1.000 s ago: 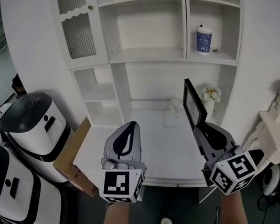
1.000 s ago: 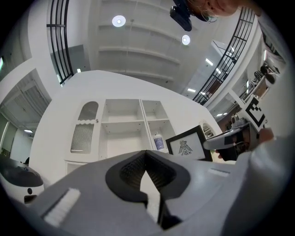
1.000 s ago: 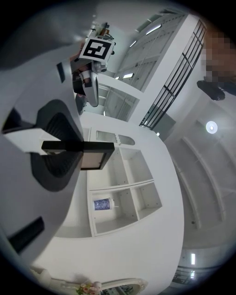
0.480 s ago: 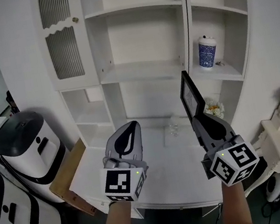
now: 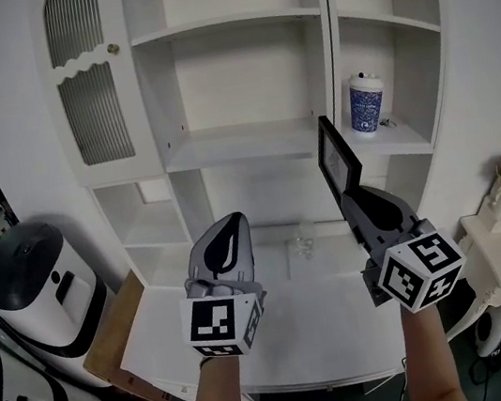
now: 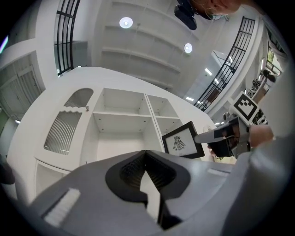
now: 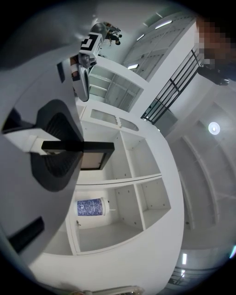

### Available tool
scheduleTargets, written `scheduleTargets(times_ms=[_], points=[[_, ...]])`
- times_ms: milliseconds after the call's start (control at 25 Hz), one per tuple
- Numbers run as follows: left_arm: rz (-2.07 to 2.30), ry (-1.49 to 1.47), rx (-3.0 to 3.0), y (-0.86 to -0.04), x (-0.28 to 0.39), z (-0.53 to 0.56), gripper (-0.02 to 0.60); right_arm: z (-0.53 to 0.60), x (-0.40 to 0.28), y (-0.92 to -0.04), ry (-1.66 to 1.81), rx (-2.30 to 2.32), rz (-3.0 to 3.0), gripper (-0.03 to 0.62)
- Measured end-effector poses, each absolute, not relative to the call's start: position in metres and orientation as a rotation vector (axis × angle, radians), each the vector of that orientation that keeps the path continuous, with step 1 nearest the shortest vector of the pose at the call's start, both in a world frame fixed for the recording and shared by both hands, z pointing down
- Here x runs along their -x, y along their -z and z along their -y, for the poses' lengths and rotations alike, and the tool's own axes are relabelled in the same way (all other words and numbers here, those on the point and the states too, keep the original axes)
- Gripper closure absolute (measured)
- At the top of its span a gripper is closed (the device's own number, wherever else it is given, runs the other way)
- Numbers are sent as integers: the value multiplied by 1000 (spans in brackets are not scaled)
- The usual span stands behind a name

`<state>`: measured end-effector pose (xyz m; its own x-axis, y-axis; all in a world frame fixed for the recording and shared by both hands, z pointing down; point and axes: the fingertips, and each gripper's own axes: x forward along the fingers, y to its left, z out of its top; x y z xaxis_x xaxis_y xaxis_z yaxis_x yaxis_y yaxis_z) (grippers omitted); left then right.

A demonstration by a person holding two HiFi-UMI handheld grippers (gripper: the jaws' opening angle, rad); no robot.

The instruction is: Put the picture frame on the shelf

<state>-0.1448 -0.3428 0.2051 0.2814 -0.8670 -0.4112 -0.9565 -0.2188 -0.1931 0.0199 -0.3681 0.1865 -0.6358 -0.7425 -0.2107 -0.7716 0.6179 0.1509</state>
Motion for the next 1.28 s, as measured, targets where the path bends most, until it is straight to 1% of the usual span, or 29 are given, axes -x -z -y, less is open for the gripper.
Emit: scheduleTargets(times_ms=[600,1280], points=[[-1552,-361,2217,-195,189,417,575,440,16,-161,-259,1383,-2628,526],[-1382,-413,2322,-200,211,470,575,495,16,-167,-23,1502,-2486,526]])
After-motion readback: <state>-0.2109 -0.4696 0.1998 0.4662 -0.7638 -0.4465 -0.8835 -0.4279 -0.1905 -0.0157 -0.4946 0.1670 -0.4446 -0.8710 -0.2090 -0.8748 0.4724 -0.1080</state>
